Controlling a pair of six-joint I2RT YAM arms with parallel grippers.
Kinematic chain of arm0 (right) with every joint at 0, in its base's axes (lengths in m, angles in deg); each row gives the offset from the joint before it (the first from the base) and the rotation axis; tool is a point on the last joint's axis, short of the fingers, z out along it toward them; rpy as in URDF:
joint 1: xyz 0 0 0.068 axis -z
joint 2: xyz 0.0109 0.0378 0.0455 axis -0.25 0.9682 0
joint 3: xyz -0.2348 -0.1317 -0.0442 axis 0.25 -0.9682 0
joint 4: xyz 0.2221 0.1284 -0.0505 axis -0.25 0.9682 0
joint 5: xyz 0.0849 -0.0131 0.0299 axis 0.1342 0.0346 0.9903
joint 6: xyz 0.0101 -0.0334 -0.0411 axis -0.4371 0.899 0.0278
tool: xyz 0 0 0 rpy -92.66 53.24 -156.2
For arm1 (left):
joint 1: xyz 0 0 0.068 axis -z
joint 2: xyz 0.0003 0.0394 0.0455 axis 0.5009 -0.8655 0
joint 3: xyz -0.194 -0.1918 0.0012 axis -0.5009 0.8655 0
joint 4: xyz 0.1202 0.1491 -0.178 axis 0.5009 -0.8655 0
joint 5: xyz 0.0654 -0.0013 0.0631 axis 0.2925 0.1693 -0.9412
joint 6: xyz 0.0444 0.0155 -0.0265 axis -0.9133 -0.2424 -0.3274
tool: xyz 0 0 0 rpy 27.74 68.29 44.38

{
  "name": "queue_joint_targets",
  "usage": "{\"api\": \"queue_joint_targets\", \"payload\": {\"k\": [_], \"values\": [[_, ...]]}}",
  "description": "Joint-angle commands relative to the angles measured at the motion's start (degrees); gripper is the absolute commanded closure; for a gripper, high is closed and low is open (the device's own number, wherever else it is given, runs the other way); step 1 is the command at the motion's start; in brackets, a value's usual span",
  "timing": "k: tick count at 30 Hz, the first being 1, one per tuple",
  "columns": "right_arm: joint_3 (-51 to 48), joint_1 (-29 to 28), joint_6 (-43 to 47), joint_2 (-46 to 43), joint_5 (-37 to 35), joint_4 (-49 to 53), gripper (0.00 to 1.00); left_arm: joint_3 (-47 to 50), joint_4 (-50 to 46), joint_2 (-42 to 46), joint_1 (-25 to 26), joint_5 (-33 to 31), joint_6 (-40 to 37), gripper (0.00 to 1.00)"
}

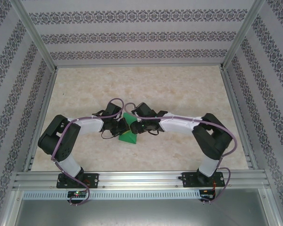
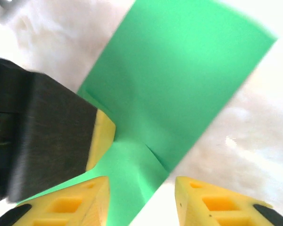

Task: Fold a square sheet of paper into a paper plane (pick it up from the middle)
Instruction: Fold the triangle a second time at the center of the table.

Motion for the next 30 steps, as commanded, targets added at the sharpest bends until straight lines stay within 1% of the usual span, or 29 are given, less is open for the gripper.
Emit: {"api": "queue_joint_targets", "payload": {"k": [1, 2, 4, 6, 8, 11, 15, 18, 30], "values": [[-2.0, 0.6, -3.6, -4.4, 0.2, -0.7, 0.58, 1.7, -1.6, -2.3, 0.2, -2.8, -1.5, 0.91], [-2.7, 0.5, -4.7, -4.9, 2.7, -2.3, 0.59, 1.6, -1.5, -2.3, 0.2, -2.8, -1.5, 0.91], [-4.0, 0.2, -7.2, -4.9, 7.7, -5.9, 0.67, 1.5, -1.5, -2.3, 0.3, -2.7, -1.6, 0.91], [-4.9, -0.2, -10.6, -3.9, 12.6, -9.5, 0.82, 1.4, -1.7, -2.2, 0.2, -2.7, -1.5, 0.91], [-5.4, -0.9, -12.7, -2.6, 15.0, -12.2, 0.90, 1.3, -1.8, -2.1, 0.2, -2.8, -1.6, 0.91], [-5.2, -1.7, -15.2, -0.4, 15.6, -13.0, 0.96, 1.2, -2.0, -2.0, 0.2, -2.9, -1.7, 0.91], [-4.3, -2.5, -16.9, 2.6, 18.2, -14.4, 0.98, 1.0, -2.2, -2.2, 0.2, -2.8, -1.9, 0.91], [-3.2, -2.8, -16.7, 4.7, 18.0, -12.2, 0.98, 1.1, -2.5, -2.2, 0.2, -2.9, -2.2, 0.91], [-4.1, -2.2, -18.9, 8.1, 19.3, -13.2, 0.97, 0.7, -2.7, -2.2, 0.2, -2.8, -2.4, 0.92]]}}
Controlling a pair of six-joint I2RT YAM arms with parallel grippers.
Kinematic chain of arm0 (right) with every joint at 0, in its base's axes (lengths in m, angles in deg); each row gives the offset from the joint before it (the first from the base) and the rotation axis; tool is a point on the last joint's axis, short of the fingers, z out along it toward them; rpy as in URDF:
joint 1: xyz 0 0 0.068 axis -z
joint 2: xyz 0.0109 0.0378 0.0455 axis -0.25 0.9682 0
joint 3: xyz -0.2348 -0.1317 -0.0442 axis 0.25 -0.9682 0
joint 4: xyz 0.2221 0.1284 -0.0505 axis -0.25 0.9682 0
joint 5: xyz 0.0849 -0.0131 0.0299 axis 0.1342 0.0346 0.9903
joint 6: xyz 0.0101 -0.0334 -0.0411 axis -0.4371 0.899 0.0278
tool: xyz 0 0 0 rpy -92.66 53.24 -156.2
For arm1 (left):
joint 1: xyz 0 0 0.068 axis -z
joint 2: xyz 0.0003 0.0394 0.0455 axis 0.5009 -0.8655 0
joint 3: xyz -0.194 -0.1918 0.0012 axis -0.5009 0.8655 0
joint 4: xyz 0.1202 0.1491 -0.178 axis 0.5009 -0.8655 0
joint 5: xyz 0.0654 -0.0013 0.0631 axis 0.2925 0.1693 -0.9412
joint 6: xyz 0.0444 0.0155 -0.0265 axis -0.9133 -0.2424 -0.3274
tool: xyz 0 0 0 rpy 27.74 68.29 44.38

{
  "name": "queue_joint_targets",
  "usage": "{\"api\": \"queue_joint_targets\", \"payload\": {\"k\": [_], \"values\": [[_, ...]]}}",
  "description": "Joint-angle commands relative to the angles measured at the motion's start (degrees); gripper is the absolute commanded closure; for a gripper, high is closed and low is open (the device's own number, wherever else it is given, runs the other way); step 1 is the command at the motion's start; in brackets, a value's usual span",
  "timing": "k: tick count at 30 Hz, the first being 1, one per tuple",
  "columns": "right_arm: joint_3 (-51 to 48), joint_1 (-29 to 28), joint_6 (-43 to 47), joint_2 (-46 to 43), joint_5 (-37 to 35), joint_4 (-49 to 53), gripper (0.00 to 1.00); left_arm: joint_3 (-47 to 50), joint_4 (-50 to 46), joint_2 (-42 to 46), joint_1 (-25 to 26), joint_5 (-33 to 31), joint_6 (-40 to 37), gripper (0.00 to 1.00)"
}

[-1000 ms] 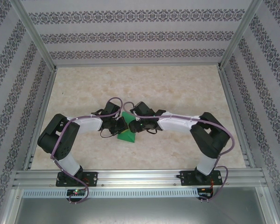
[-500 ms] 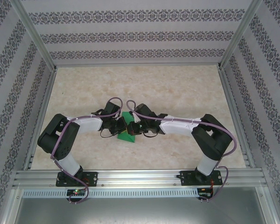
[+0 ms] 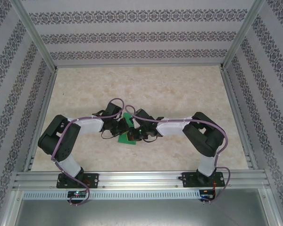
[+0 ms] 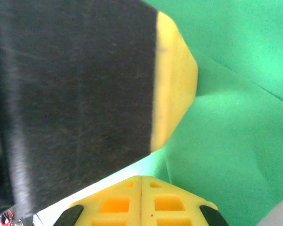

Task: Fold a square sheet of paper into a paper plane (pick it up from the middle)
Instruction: Fold the triangle a second time at the center of the table.

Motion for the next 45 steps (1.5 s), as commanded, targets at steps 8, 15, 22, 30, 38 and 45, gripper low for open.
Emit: {"api": "queue_joint_targets", "payload": {"k": [8, 15, 22, 30, 38, 45], "values": [[-3.0, 0.6, -2.0, 2.5, 4.4, -2.0, 0.93, 1.1, -2.5, -2.9, 0.2, -2.6, -1.3, 0.92], [-5.7, 1.1, -4.0, 1.6, 5.8, -5.4, 0.90, 1.7, -2.1, -3.1, 0.2, -2.8, -0.9, 0.93], [-8.3, 1.0, -4.4, -2.1, 4.0, -4.9, 0.90, 1.4, -2.6, -3.0, 0.2, -2.7, -1.2, 0.94], [-12.9, 0.5, -5.6, -3.1, 4.1, -7.1, 0.90, 1.4, -2.7, -2.9, 0.2, -2.8, -1.1, 0.94], [-16.4, -0.3, -8.8, -5.2, 3.6, -10.2, 0.90, 1.0, -2.5, -2.9, 0.2, -2.5, -1.2, 0.94], [-17.9, -1.1, -11.0, -9.1, 2.2, -12.1, 0.90, 1.2, -2.4, -2.4, 0.2, -2.4, -1.3, 0.94]]}}
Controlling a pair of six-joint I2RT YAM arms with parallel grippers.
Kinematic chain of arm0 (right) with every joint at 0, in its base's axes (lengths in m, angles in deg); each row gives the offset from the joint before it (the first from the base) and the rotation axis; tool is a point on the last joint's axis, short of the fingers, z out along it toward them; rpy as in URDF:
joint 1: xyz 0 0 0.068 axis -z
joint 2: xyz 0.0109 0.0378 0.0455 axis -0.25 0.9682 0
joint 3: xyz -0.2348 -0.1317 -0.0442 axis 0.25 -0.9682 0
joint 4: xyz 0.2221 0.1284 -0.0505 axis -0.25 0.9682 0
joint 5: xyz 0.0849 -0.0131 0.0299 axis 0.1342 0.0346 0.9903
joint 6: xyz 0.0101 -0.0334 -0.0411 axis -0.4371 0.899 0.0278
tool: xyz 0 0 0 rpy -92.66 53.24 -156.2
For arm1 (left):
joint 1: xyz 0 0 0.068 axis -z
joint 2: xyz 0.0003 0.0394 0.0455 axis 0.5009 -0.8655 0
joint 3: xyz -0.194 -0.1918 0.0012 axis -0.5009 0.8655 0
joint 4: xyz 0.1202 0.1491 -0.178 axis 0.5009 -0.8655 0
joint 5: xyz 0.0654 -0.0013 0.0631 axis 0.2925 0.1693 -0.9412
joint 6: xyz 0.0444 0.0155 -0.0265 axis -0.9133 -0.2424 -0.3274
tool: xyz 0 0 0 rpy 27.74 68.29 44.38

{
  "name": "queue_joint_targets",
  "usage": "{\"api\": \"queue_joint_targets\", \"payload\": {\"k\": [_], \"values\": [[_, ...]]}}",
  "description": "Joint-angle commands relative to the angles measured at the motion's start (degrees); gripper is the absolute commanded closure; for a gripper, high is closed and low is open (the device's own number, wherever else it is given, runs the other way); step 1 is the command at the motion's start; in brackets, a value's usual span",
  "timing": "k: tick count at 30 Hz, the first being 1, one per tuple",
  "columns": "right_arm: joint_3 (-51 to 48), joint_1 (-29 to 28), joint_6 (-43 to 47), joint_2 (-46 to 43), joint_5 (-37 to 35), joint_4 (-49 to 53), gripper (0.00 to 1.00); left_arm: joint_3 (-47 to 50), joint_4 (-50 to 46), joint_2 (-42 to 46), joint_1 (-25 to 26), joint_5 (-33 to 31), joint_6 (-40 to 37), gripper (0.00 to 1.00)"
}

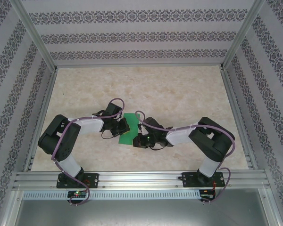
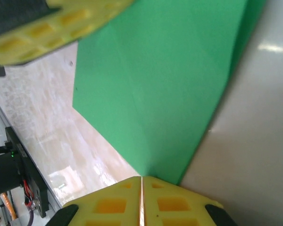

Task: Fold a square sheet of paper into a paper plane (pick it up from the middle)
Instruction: Fold the triangle a second time at the center of the table.

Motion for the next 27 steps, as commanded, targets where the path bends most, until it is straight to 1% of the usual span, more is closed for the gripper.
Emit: {"api": "queue_joint_targets", "payload": {"k": [1, 4, 7, 10, 13, 18, 27], "values": [[0.0, -0.7, -0.7, -2.7, -1.1, 4.8, 0.90, 1.1, -2.6, -2.1, 0.2, -2.9, -1.3, 0.94], [3.2, -0.3, 0.9, -4.5, -1.8, 7.4, 0.90, 1.0, -2.7, -1.9, 0.2, -2.8, -1.4, 0.94], [7.2, 0.2, 1.2, -4.2, -2.5, 7.8, 0.89, 0.7, -2.8, -1.7, 0.3, -2.4, -1.4, 0.94], [10.3, 0.5, 1.5, -1.2, -4.3, 8.2, 0.88, 0.7, -2.7, -1.4, 0.3, -2.6, -1.4, 0.93], [11.4, 1.0, 0.2, 2.8, -4.8, 6.5, 0.88, 0.2, -2.8, -1.6, 0.3, -2.1, -1.7, 0.93], [9.4, 1.3, -0.8, 6.2, -4.5, 5.0, 0.90, -0.1, -2.9, -1.5, 0.3, -2.0, -2.0, 0.93], [2.2, 1.5, -2.9, 4.4, -3.4, 2.8, 0.90, -0.4, -2.9, -1.6, 0.3, -2.5, -2.0, 0.93]]}}
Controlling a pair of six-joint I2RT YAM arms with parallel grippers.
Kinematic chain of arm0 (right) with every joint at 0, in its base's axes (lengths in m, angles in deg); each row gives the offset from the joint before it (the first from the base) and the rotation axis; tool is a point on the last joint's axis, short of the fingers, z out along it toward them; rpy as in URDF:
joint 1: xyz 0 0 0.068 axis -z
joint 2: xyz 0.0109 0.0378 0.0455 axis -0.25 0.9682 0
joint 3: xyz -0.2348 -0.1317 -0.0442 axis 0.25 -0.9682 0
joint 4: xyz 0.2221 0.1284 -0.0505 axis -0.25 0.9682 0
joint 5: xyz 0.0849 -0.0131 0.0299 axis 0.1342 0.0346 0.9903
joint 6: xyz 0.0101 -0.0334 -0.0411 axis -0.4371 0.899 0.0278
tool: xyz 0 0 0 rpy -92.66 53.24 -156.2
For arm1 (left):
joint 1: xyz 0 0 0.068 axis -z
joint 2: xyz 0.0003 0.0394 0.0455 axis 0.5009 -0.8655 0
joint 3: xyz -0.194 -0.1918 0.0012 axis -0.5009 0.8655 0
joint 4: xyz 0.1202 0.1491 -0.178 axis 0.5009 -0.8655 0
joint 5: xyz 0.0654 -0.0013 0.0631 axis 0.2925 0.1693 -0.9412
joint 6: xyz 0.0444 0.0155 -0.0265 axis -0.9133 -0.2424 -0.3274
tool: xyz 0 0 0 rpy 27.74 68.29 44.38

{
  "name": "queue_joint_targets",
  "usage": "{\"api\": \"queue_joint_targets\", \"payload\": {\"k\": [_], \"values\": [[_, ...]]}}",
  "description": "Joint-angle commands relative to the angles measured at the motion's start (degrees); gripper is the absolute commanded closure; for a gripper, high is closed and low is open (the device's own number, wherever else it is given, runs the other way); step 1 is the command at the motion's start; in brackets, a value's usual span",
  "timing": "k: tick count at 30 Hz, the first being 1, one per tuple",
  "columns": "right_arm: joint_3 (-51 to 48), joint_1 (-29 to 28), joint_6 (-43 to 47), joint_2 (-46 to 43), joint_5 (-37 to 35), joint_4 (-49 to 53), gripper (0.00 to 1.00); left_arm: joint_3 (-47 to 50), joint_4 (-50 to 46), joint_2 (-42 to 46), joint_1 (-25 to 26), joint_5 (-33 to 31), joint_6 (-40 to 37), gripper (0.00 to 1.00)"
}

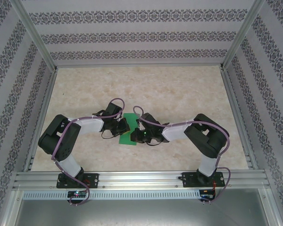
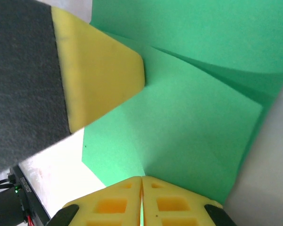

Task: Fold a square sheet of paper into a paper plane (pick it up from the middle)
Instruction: Fold the triangle a second time at the center of the table.

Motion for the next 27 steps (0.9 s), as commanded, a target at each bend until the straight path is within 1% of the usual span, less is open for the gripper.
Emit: {"api": "queue_joint_targets", "payload": {"k": [1, 5, 8, 11, 17, 21, 24, 27], "values": [[-3.6, 0.1, -1.2, -0.5, 0.1, 3.3, 0.90, -0.2, -2.8, -1.7, 0.3, -2.7, -1.6, 0.93], [-4.4, -0.5, -0.6, -2.3, 1.2, 4.2, 0.89, -0.1, -2.7, -2.2, 0.3, -2.5, -1.6, 0.93], [-2.0, -2.1, 2.1, -3.1, -0.4, 12.1, 0.89, -0.1, -2.7, -2.3, 0.3, -2.6, -1.4, 0.93], [0.2, -3.6, 3.9, -3.2, -1.5, 17.0, 0.89, -0.4, -2.9, -2.3, 0.3, -2.6, -1.4, 0.93], [-1.1, -3.4, 2.5, -5.2, -1.8, 18.1, 0.89, -0.7, -3.1, -2.0, 0.3, -2.5, -1.4, 0.93], [-2.8, -3.0, 0.9, -7.7, -2.0, 16.4, 0.89, -0.8, -3.6, -1.6, 0.3, -2.8, -1.7, 0.93], [-1.9, -3.0, 1.2, -10.1, -2.5, 15.5, 0.88, -0.8, -3.5, -1.6, 0.3, -2.5, -1.8, 0.93], [1.5, -2.9, 2.7, -10.6, -2.6, 15.1, 0.88, -1.1, -3.6, -1.7, 0.3, -2.4, -1.9, 0.93]]}}
